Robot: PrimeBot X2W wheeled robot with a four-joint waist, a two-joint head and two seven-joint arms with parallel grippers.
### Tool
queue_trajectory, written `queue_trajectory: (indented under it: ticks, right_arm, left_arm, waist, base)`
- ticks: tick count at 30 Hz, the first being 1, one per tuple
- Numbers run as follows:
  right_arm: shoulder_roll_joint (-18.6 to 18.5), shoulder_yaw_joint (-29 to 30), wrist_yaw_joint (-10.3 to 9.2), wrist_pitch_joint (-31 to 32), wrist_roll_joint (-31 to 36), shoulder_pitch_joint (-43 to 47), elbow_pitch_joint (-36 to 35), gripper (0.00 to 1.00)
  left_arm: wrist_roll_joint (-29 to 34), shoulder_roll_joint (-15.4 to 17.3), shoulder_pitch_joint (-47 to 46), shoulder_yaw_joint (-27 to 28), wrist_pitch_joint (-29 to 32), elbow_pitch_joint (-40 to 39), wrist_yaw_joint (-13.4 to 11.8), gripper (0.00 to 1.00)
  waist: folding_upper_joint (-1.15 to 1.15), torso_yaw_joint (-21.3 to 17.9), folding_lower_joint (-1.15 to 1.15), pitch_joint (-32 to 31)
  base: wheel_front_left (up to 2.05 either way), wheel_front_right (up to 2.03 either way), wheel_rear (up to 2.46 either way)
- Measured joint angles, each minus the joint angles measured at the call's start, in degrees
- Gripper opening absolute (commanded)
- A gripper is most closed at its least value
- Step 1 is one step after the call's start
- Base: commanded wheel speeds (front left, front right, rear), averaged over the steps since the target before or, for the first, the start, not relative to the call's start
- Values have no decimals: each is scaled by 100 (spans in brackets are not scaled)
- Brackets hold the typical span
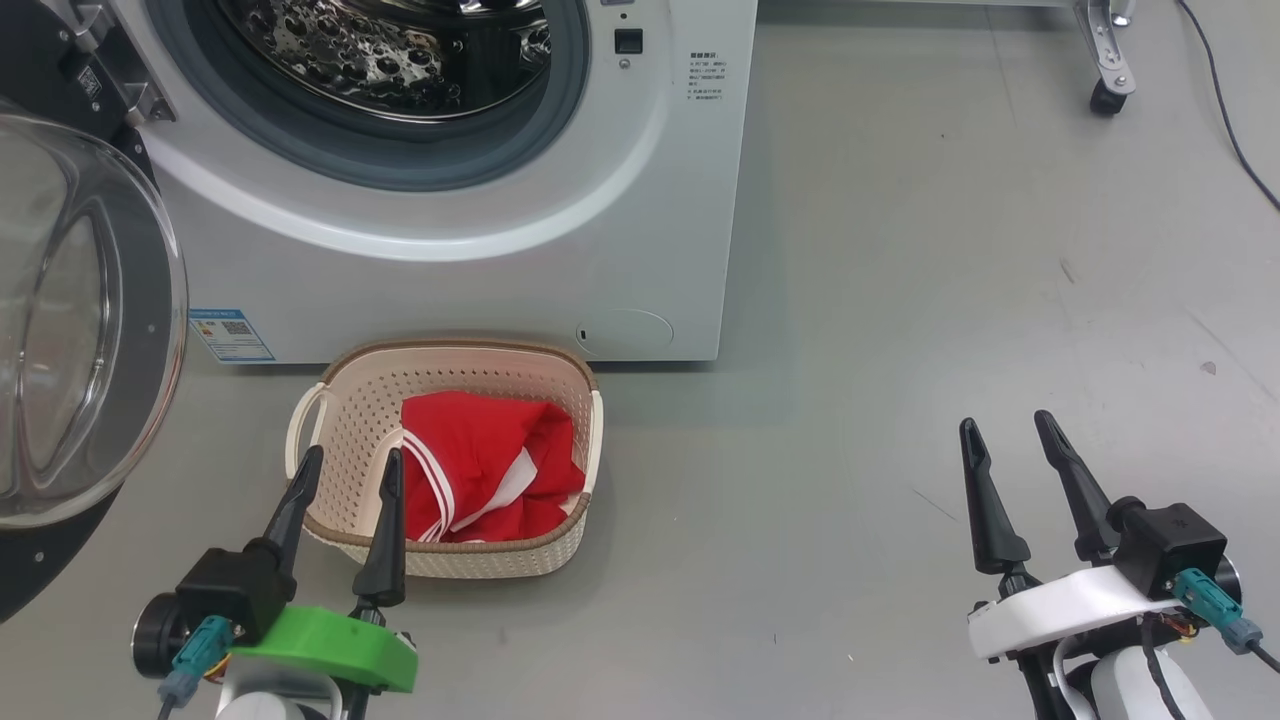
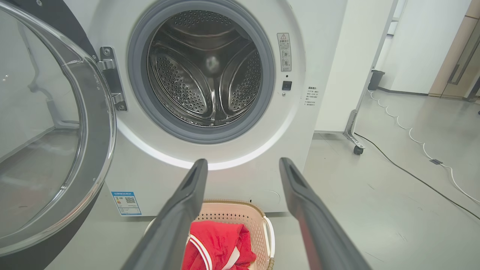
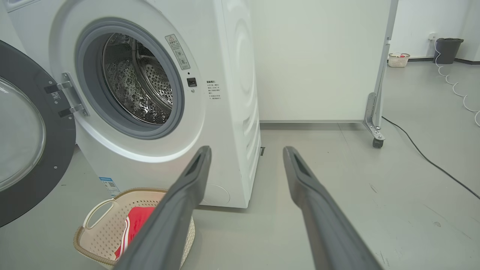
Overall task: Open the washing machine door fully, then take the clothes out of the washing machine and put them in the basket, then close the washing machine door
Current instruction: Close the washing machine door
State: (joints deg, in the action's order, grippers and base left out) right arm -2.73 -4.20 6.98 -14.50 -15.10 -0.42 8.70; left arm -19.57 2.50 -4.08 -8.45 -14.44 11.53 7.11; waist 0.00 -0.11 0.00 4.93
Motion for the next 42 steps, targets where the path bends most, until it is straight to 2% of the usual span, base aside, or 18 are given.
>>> queue_trajectory:
  ticks: [15,21,31,42]
  right_arm:
    - [7,0,0,0,0,0,13,100]
    - [10,37,0,0,0,1,-5,100]
    - [-18,12,1,0,2,1,-41,100]
    - [-78,-147,1,0,9,-16,-44,100]
  left_arm:
    - [-1,0,0,-41,0,8,0,100]
    - [-9,-2,-3,-180,0,19,0,100]
    - [-54,-3,-11,-194,0,35,0,100]
    - [-86,-3,-14,-208,0,47,0,100]
  waist:
    - [0,17,0,-5]
    - [0,149,0,33]
    - [0,597,0,100]
    - [0,1353,0,148]
  base:
    - [0,0,0]
    - [0,0,0]
    - [0,0,0]
    - [0,0,0]
